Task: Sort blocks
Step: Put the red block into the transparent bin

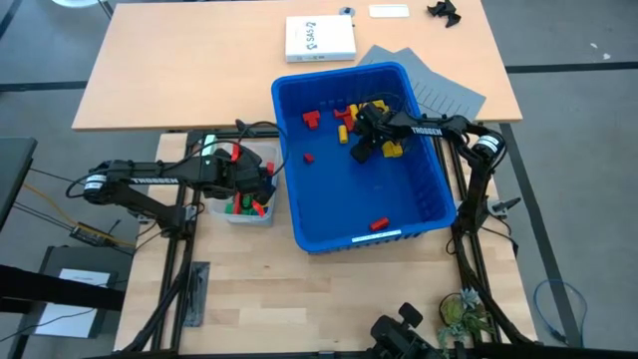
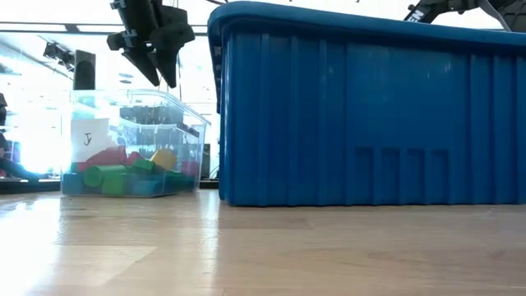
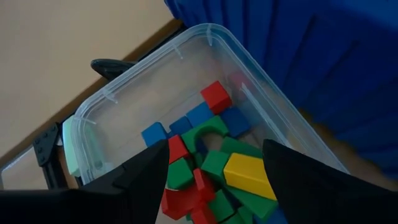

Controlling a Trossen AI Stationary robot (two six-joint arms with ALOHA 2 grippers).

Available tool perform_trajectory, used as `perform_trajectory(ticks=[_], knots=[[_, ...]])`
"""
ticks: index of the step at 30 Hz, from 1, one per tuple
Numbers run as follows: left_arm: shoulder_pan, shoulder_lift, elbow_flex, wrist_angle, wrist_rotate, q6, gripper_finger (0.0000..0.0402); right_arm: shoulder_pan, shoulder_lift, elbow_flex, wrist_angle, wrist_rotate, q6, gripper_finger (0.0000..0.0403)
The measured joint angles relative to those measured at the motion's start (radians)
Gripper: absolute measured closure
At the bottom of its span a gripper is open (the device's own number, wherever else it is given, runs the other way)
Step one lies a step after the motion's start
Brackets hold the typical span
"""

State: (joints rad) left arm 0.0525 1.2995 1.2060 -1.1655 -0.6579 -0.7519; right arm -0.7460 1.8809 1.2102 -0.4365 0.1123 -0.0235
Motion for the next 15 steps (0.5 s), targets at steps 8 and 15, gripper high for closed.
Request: perform_trajectory(ticks=[8, 15], knots=[[-0.002, 0.0, 0.002, 0.0, -0.013, 0.019, 0.0133, 0.0, -0.036, -0.001, -0.011, -0.008, -0.01, 0.034], [-0.039, 0.0, 0.069, 0.003, -0.091, 0.081, 0.0133, 0.0, -0.176, 0.0, -0.004, -0.067, -0.022, 0.0348]])
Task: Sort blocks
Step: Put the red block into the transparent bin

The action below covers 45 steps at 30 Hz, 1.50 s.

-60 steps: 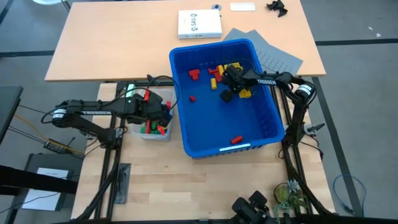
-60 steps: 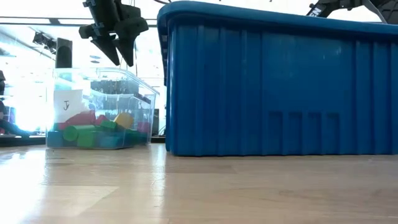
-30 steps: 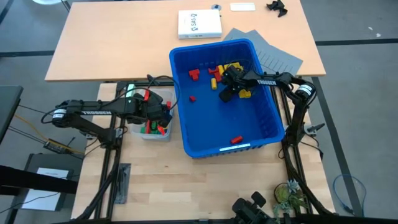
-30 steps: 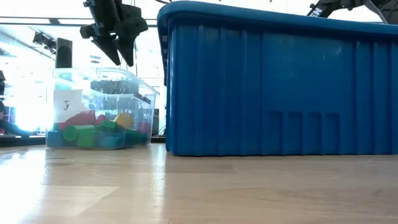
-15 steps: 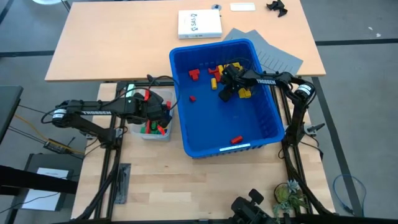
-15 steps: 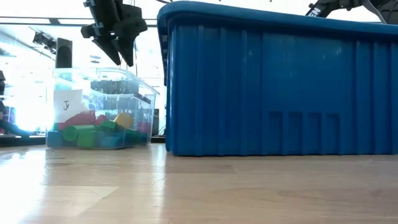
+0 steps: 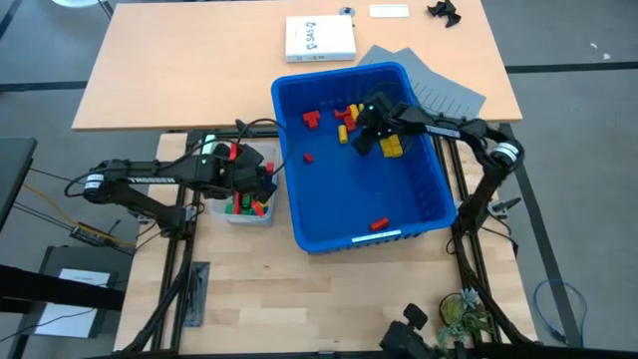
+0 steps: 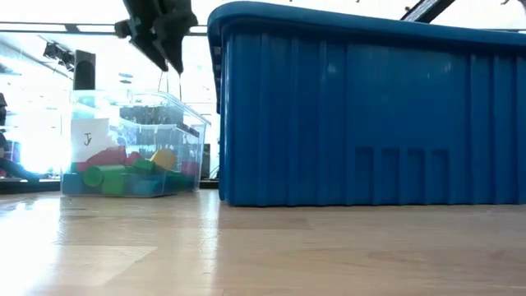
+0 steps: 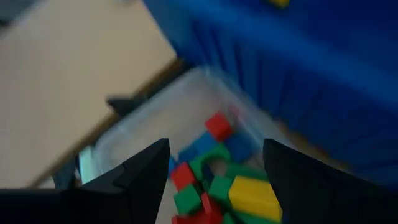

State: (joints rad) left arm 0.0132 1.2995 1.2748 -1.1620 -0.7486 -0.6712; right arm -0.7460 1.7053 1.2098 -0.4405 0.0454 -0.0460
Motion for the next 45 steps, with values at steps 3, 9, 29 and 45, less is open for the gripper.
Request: perform_trajectory(ticks=[3, 9, 29, 45], knots=[[-0.044, 0.0, 0.048, 0.03, -0.079, 0.044, 0.0133, 0.0, -0.079, 0.0, 0.002, -0.051, 0.0, 0.0349], [-0.157, 0.0, 0.08, 0.303, -0.177, 0.327, 0.0133, 0.013, -0.232, 0.002, 0.031, -0.184, 0.053, 0.0349], [-0.212, 0.299, 0.029, 1.148, -0.305, 1.255, 0.0133, 0.228, -0.333, -0.02, 0.504, -0.547, 0.454, 0.0349], [-0.179, 0.373, 0.029, 1.858, -0.372, 1.322, 0.0133, 0.374, -0.333, -0.023, 0.749, -0.444, 0.516, 0.0348]])
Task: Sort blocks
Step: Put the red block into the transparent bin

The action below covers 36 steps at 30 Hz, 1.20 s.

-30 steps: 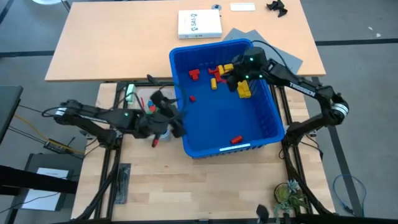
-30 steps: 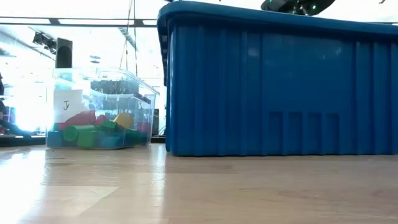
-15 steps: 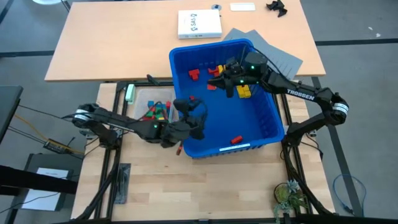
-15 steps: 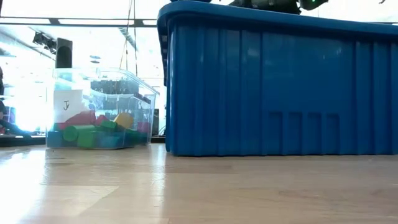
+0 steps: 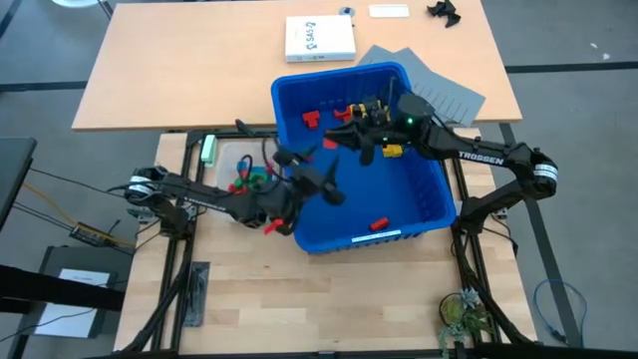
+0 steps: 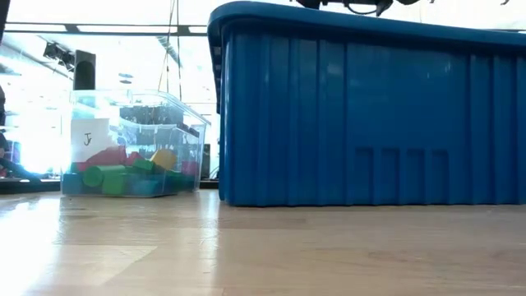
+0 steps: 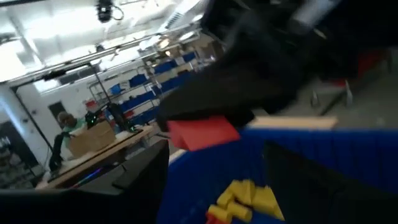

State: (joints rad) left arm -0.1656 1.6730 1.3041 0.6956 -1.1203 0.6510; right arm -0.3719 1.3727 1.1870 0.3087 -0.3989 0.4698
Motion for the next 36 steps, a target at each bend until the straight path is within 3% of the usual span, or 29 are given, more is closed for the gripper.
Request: perform_trajectory(ticks=[21, 33, 36], knots=[[0.04, 0.0, 0.0, 0.101, 0.029, -0.053, 0.0139, 0.099, 0.0, 0.0, 0.036, 0.216, -0.101, 0.0348], [0.04, 0.0, 0.0, 0.117, 0.006, -0.05, 0.0248, 0.104, 0.0, 0.0, 0.024, 0.248, -0.123, 0.0348], [0.039, 0.0, 0.0, 0.118, 0.004, -0.043, 0.0258, 0.107, -0.001, 0.0, 0.022, 0.223, -0.123, 0.0345]])
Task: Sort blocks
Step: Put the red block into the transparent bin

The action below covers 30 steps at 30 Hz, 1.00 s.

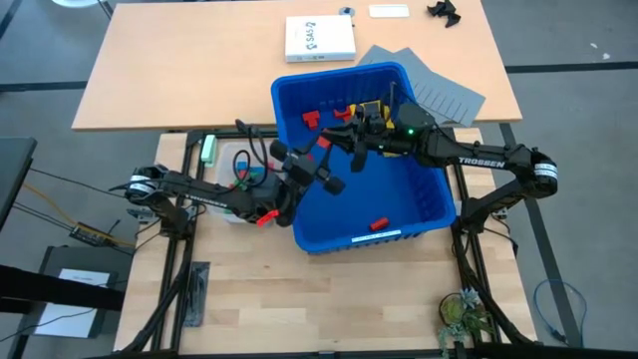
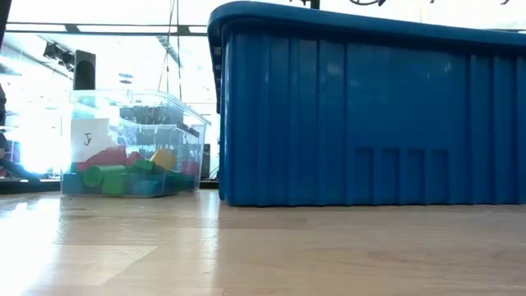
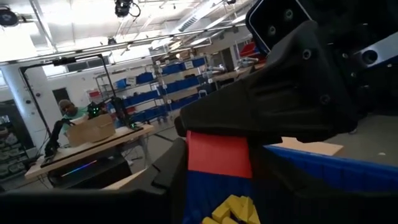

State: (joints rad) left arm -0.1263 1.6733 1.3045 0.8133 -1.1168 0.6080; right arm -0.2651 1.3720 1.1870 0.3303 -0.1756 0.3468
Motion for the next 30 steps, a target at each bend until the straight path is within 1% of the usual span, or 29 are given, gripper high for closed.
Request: perform_trajectory(ticks=[3, 5, 10, 14, 17, 21, 24, 26, 30], knots=[[-0.002, 0.0, 0.0, 0.002, -0.011, 0.019, 0.0258, -0.001, 0.0, 0.0, -0.001, -0.013, -0.019, 0.0335], [-0.009, 0.0, 0.0, 0.001, -0.029, 0.045, 0.0258, -0.008, -0.008, 0.0, -0.015, -0.029, -0.037, 0.0321], [-0.045, -0.023, 0.0, 0.007, -0.146, 0.167, 0.0258, -0.027, -0.072, -0.002, -0.05, -0.047, -0.084, 0.0265], [-0.079, -0.062, 0.0, 0.004, -0.266, 0.285, 0.0258, -0.062, -0.14, -0.001, -0.16, 0.0, -0.177, 0.0226], [-0.094, -0.102, 0.0, -0.01, -0.381, 0.389, 0.0258, -0.093, -0.189, -0.001, -0.246, 0.092, -0.238, 0.021], [-0.105, -0.188, -0.039, -0.118, -0.426, 0.346, 0.0258, -0.128, -0.232, -0.001, -0.368, 0.221, -0.33, 0.0204], [-0.101, -0.273, -0.106, -0.158, -0.453, 0.302, 0.0258, -0.147, -0.249, -0.001, -0.421, 0.301, -0.369, 0.0206], [-0.092, -0.336, -0.165, -0.156, -0.457, 0.277, 0.0258, -0.157, -0.249, 0.0, -0.449, 0.321, -0.373, 0.0207], [-0.083, -0.477, -0.298, -0.155, -0.458, 0.186, 0.0258, -0.177, -0.229, -0.001, -0.486, 0.312, -0.377, 0.0207]])
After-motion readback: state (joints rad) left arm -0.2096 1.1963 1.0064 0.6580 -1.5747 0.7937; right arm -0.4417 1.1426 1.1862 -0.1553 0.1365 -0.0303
